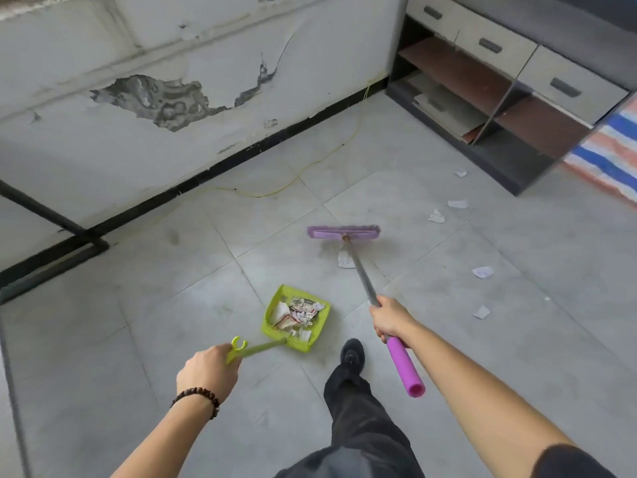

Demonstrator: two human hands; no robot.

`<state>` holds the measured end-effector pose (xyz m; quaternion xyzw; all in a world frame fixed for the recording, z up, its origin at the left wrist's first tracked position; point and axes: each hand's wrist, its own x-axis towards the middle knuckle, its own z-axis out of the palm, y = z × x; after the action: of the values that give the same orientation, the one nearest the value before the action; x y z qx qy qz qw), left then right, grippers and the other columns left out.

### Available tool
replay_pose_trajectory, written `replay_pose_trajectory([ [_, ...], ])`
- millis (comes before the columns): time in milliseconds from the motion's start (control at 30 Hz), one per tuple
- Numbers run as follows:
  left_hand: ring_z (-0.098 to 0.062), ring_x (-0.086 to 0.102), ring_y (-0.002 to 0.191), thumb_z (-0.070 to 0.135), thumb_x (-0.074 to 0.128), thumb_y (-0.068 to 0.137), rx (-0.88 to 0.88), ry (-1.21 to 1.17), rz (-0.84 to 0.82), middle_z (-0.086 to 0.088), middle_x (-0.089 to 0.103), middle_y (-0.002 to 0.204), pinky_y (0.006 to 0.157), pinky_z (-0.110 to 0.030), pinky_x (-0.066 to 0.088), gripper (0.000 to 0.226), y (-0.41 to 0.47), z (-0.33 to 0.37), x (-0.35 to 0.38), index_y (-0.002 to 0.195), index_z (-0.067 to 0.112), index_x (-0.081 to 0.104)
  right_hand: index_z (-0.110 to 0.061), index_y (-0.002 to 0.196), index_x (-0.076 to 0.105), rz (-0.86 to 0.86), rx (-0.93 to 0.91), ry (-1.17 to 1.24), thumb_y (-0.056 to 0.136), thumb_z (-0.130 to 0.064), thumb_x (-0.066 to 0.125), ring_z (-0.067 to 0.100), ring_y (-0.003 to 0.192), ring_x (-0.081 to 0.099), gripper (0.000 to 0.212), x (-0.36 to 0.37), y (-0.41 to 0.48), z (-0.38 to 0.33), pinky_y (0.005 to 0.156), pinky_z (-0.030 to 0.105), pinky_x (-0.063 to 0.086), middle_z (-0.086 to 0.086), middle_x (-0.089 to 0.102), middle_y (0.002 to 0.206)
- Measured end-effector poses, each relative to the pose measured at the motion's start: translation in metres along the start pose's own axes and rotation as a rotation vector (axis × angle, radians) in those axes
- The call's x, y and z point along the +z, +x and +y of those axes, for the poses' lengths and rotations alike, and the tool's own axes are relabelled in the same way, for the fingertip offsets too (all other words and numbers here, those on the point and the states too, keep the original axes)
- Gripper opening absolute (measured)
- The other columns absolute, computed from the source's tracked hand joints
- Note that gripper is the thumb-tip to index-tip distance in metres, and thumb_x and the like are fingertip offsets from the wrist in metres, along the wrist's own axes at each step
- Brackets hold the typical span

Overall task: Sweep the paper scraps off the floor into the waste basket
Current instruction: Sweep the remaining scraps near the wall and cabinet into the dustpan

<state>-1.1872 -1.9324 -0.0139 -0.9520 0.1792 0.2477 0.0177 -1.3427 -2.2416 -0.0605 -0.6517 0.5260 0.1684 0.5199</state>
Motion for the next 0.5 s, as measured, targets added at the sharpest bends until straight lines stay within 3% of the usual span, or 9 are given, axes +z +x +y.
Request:
replay_pose_trajectory([
  [100, -0.023, 0.061, 0.067, 0.06, 0.037, 0.094, 0.005, 0.041, 0.013, 0.006, 0.061, 0.066, 0.053, -0.024, 0.042, 0.039, 0.026, 0.037, -0.018, 0.084, 0.03, 0.061, -0.018, 0.118, 0.052, 0.024, 0.022, -0.084, 0.093, -0.022, 0.035, 0.021, 0.041, 0.055, 0.03, -0.022, 0.05, -0.016, 0.04, 0.027, 0.052, 0.018, 0.061, 0.1],
  [200, -0.021, 0.058, 0.066, 0.056, 0.04, 0.094, 0.036, 0.11, 0.013, 0.008, 0.062, 0.069, 0.054, -0.025, 0.041, 0.03, 0.053, 0.07, -0.032, 0.09, 0.036, 0.062, -0.022, 0.133, 0.043, -0.033, 0.107, -0.178, 0.091, -0.015, 0.029, 0.027, 0.049, 0.06, 0.045, -0.047, 0.084, -0.011, 0.047, 0.036, 0.058, 0.021, 0.062, 0.109],
  [300, -0.019, 0.056, 0.066, 0.052, 0.042, 0.094, 0.08, 0.219, -0.005, 0.009, 0.064, 0.072, 0.055, -0.024, 0.042, 0.025, 0.079, 0.095, -0.043, 0.098, 0.038, 0.062, -0.032, 0.14, 0.031, -0.086, 0.285, -0.163, 0.086, -0.008, 0.022, 0.027, 0.058, 0.058, 0.06, -0.074, 0.08, 0.032, 0.049, 0.032, 0.057, 0.019, 0.057, 0.106],
  [400, -0.017, 0.055, 0.066, 0.051, 0.043, 0.094, 0.137, 0.279, -0.016, 0.01, 0.065, 0.077, 0.055, -0.024, 0.042, 0.023, 0.1, 0.113, -0.052, 0.105, 0.042, 0.061, -0.033, 0.133, 0.022, -0.139, 0.44, -0.234, 0.089, -0.015, 0.021, 0.026, 0.067, 0.063, 0.048, -0.102, 0.058, 0.08, 0.052, 0.027, 0.056, 0.013, 0.051, 0.103],
  [500, -0.018, 0.059, 0.069, 0.052, 0.041, 0.094, 0.191, 0.315, -0.031, 0.009, 0.065, 0.077, 0.055, -0.024, 0.041, 0.025, 0.12, 0.129, -0.059, 0.102, 0.039, 0.062, -0.027, 0.126, 0.028, -0.15, 0.471, -0.268, 0.089, -0.02, 0.024, 0.021, 0.057, 0.053, 0.037, -0.117, 0.047, 0.099, 0.044, 0.022, 0.042, 0.011, 0.055, 0.088],
])
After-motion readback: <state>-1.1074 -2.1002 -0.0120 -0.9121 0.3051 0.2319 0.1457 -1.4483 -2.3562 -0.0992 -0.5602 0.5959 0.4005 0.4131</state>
